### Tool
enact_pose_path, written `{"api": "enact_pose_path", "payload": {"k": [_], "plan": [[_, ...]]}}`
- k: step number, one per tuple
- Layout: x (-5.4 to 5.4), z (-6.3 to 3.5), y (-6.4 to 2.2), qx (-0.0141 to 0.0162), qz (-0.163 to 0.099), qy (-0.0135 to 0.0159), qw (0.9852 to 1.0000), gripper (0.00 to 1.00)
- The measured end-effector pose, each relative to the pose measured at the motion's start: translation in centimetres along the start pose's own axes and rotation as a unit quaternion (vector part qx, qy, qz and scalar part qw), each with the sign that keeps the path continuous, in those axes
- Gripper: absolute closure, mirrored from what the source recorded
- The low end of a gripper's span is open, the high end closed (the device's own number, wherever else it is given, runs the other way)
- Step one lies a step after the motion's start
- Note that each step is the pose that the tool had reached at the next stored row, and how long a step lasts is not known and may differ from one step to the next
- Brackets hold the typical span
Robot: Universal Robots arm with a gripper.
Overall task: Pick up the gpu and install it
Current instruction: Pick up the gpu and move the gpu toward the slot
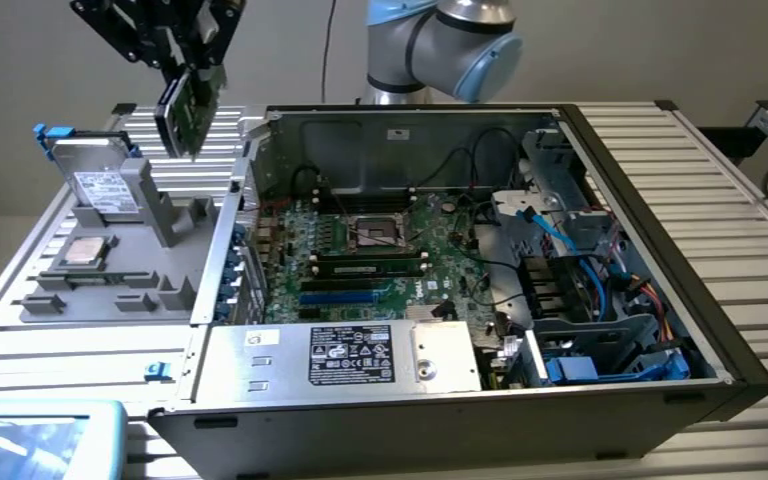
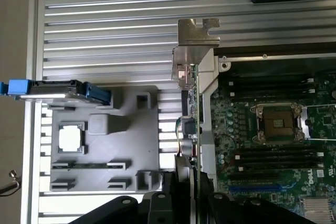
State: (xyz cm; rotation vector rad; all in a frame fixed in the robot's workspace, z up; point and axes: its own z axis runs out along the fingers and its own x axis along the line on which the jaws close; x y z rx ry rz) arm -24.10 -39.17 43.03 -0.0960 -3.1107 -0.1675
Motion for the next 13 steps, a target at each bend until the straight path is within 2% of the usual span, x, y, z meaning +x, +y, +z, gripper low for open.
{"api": "enact_pose_path", "payload": {"k": [5,13], "plan": [[-2.2,-0.33,0.13,0.0003,0.001,0.0046,1.0,0.72],[-5.8,-0.67,0.29,0.0004,0.001,0.0072,1.0,0.72]]}}
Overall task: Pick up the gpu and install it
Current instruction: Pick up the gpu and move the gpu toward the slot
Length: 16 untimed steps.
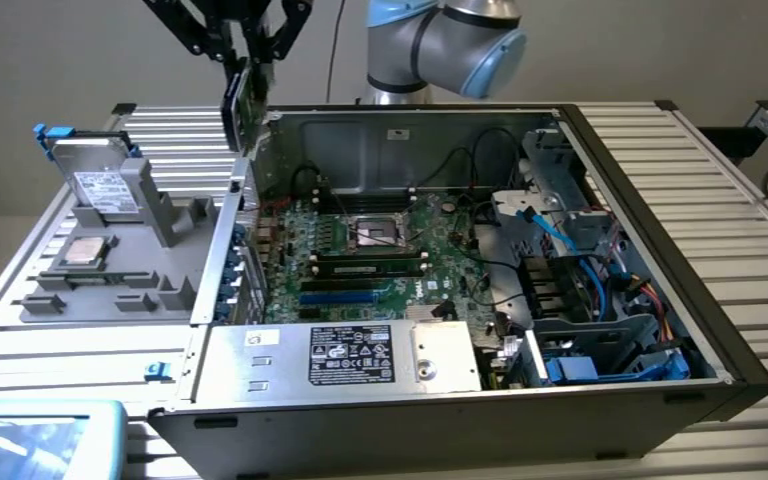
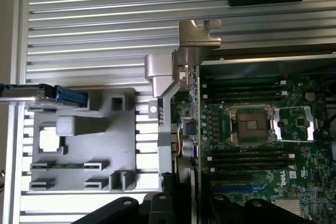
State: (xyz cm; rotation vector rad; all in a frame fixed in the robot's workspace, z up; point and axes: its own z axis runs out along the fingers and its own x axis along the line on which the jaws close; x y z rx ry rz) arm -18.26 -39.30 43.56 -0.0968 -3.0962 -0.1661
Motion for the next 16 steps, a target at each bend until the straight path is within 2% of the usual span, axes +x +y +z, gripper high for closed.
{"api": "enact_pose_path", "payload": {"k": [16], "plan": [[-7.3,0.15,0.02,0.0,0.0,0.0002,1.0,0.72]]}}
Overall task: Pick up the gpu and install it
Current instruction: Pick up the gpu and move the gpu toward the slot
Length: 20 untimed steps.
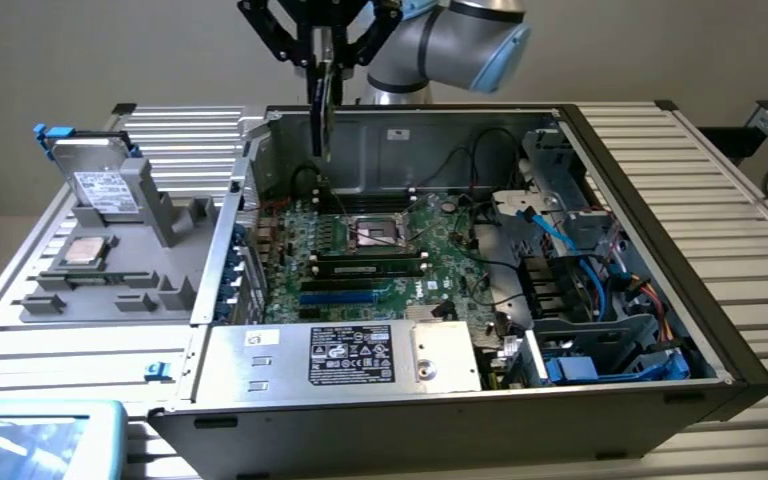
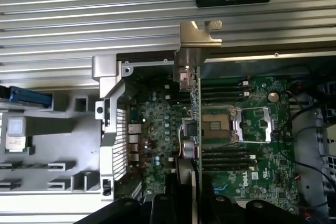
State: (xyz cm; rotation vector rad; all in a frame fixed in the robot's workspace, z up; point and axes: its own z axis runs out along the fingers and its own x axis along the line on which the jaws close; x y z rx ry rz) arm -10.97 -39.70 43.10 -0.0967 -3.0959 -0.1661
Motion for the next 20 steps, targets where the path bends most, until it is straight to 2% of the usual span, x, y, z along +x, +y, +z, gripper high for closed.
{"api": "enact_pose_path", "payload": {"k": [17,20], "plan": [[-7.8,1.19,-0.22,0.0001,0.0,0.0,1.0,0.72],[-8.9,1.37,-0.29,0.0,0.0,0.0,1.0,0.72]]}}
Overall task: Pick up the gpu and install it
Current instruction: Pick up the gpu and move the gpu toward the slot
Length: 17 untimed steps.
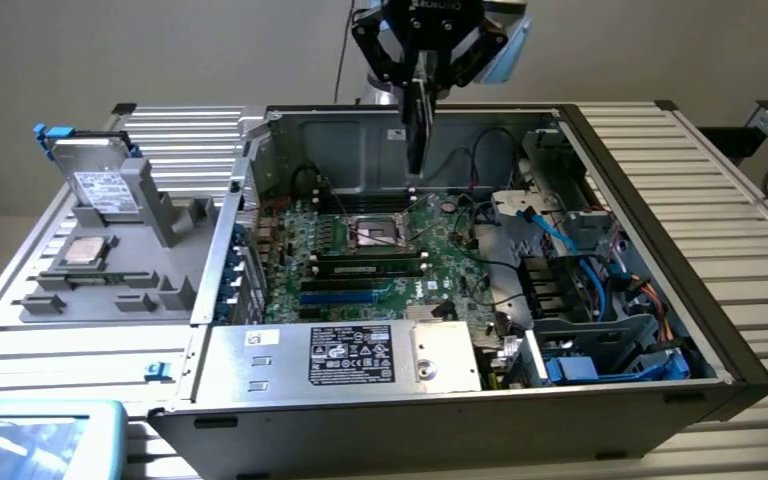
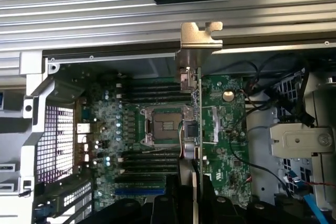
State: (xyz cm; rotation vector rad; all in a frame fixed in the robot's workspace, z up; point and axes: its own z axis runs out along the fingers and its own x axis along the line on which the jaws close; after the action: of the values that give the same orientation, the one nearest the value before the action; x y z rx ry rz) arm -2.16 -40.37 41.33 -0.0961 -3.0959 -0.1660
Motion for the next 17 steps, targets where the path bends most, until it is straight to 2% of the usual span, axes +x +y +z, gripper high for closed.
{"api": "enact_pose_path", "payload": {"k": [9,13,17], "plan": [[-2.4,0.41,-0.01,0.0004,-0.008,0.0009,1.0,0.72],[-3.0,0.44,0.02,0.0011,-0.026,0.0028,0.9997,0.72],[-3.0,0.45,0.02,0.0012,-0.028,0.003,0.9996,0.72]]}}
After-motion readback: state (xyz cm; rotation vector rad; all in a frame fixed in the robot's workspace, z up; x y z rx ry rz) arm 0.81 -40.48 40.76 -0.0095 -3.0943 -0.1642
